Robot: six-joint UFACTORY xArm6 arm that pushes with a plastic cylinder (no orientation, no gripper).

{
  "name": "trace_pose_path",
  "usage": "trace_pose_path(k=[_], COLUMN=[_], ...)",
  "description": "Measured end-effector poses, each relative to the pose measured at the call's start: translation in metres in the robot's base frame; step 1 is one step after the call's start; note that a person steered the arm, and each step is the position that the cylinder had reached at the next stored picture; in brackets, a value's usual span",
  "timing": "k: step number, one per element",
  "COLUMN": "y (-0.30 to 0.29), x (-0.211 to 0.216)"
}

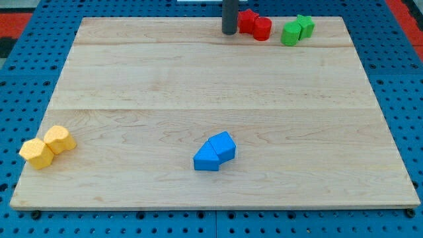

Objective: Push the red star and red circle towards the green circle

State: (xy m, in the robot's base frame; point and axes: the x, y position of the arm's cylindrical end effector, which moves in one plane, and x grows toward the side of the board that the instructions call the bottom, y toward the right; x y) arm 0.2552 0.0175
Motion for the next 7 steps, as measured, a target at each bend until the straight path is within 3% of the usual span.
trace_pose_path(k=[1,2,3,5,7], y=[-0.039,-0.039,-0.036,0.035,0.067], x=[-0.014,-0.06,-0.063,-0.063,-0.042])
